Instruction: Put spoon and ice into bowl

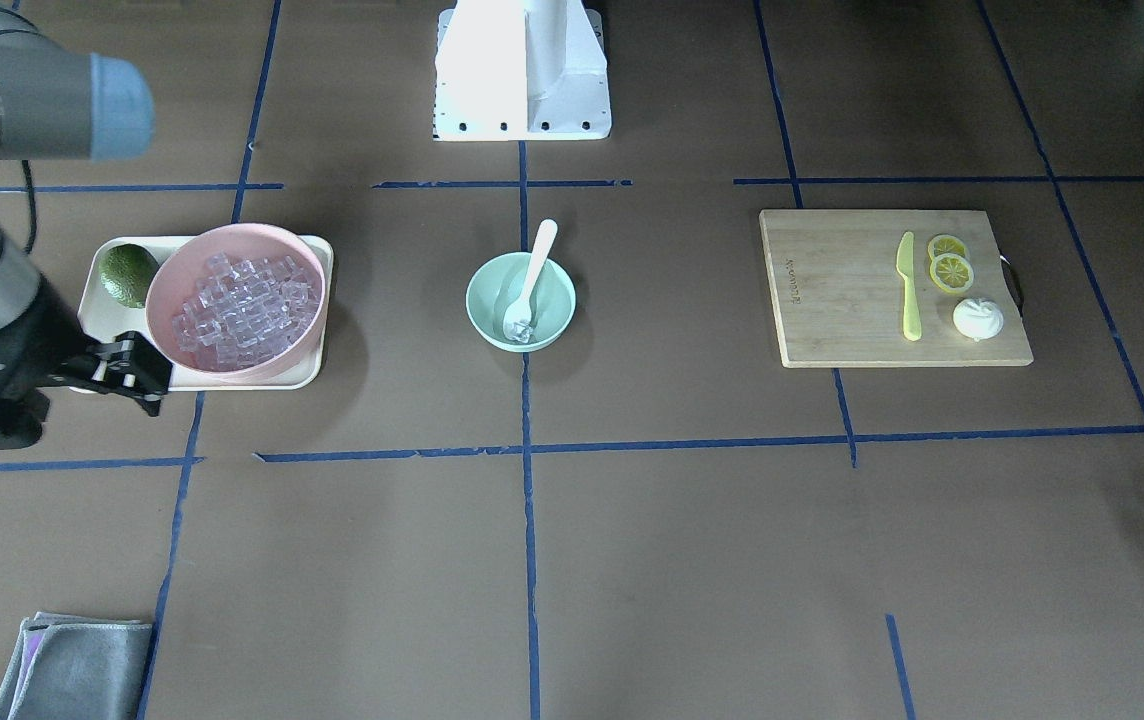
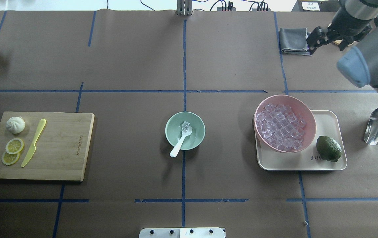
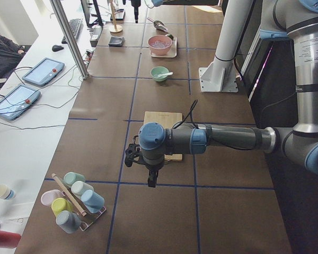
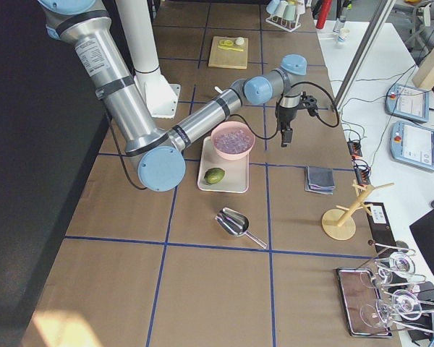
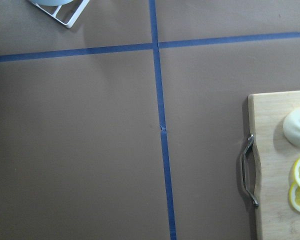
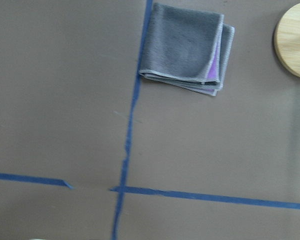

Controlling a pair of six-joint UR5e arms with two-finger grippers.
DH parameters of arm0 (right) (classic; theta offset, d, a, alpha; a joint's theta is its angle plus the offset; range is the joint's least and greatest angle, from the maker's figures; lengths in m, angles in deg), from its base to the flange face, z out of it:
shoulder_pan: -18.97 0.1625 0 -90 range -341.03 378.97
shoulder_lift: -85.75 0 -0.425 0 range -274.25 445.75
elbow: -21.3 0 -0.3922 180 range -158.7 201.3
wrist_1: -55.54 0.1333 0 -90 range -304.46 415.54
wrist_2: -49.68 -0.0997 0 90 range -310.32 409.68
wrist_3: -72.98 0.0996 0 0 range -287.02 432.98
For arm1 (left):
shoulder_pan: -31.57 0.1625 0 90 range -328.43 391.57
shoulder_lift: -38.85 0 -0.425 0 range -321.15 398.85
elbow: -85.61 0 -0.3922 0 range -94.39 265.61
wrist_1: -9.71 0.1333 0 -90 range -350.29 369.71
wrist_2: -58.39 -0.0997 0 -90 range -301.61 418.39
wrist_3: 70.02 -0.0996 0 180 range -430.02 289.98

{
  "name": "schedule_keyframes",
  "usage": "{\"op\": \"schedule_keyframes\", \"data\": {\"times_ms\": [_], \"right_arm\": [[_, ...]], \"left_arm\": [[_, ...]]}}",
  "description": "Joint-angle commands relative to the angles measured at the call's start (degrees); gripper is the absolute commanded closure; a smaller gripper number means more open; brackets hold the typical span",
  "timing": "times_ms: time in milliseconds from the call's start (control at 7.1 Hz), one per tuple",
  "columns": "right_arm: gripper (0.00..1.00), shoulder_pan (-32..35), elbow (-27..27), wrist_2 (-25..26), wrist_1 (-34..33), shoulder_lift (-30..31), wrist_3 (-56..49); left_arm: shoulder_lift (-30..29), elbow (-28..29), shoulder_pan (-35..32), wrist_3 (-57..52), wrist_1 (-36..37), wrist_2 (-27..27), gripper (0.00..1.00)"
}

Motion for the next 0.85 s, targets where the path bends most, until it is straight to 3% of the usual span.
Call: {"op": "schedule_keyframes", "data": {"times_ms": [0,282,563,704], "right_arm": [[0.00,8.14,-0.03,-1.39,0.20,10.20,-20.02],[0.00,17.01,0.40,-4.19,0.20,17.68,-33.84],[0.00,22.66,0.23,-7.52,1.42,25.67,-36.63],[0.01,23.38,0.23,-7.80,7.61,30.42,-35.24]], "left_arm": [[0.10,0.39,-0.03,-0.26,0.03,-0.02,0.00],[0.18,0.57,-0.03,-0.35,0.03,-0.02,0.00],[0.18,0.05,-0.12,-0.43,0.12,-0.02,0.00],[0.18,0.04,-0.12,-0.43,0.12,-0.02,0.00]]}}
